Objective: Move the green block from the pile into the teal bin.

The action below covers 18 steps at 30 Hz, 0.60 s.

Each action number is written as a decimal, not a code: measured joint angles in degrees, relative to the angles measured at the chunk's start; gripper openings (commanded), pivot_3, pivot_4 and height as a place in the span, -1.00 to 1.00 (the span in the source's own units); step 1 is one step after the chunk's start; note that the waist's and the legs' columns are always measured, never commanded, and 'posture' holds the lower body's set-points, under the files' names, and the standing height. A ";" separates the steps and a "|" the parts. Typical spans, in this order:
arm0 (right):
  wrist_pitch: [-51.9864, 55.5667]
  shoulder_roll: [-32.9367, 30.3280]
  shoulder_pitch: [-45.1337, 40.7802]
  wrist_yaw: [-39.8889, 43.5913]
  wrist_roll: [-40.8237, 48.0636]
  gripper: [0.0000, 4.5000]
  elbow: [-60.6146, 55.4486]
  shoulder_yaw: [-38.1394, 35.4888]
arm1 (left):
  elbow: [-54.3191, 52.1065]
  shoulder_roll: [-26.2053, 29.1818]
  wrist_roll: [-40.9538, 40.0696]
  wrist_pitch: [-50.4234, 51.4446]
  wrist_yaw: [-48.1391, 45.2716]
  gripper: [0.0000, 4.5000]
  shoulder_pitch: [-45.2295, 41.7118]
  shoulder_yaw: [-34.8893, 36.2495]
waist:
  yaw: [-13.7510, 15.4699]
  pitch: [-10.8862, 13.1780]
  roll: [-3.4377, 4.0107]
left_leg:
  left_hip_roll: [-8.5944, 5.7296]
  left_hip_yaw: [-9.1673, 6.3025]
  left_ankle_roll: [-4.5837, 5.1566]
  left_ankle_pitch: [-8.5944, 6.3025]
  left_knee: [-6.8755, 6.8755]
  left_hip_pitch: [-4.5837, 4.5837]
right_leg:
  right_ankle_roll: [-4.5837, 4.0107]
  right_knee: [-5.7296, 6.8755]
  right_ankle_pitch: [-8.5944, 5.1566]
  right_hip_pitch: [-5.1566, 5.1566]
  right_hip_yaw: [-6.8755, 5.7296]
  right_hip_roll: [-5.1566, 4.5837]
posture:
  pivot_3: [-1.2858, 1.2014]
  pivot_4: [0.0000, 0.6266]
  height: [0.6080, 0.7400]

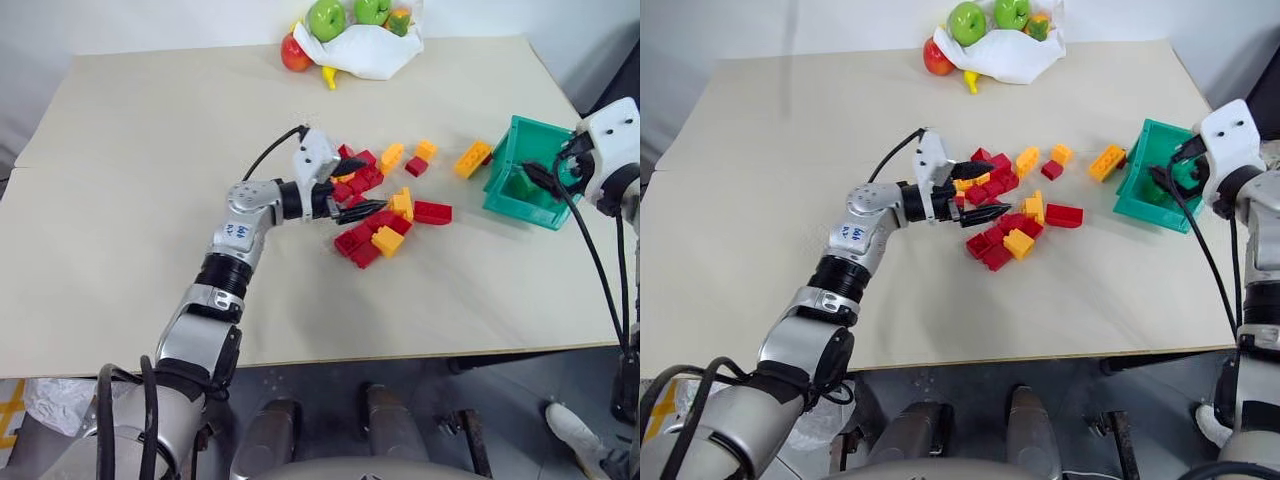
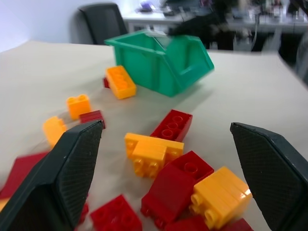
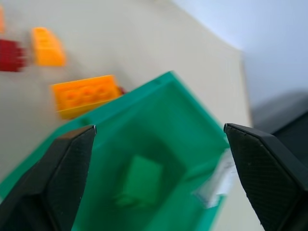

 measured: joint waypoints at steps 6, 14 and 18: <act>8.77 0.21 25.16 18.46 18.59 0.98 -25.87 -2.52 | -2.82 12.57 -5.58 2.57 -5.42 1.00 10.08 8.46 | -0.54 0.03 0.06 | 0.03 -0.25 -0.02 -0.04 -0.10 0.06 | -0.02 -0.02 -0.01 -0.02 0.02 0.01 | 0.03 -0.52 1.00; -6.37 0.07 24.95 30.83 19.23 0.98 -18.80 -2.45 | 3.65 22.22 -7.34 -5.49 -14.20 1.00 13.36 13.20 | 0.76 0.06 0.03 | 0.01 -0.38 0.13 -0.06 0.32 0.39 | 0.08 -0.52 0.29 0.67 -0.04 0.01 | 0.03 -0.52 1.00; -10.47 0.31 22.66 32.46 18.87 0.98 -13.93 -2.32 | 5.30 23.14 -7.36 -6.80 -15.26 1.00 14.78 14.11 | 0.95 0.06 0.03 | 0.05 -0.38 0.12 -0.06 0.31 0.14 | 0.07 -0.20 0.29 0.34 -0.04 0.01 | 0.03 -0.52 1.00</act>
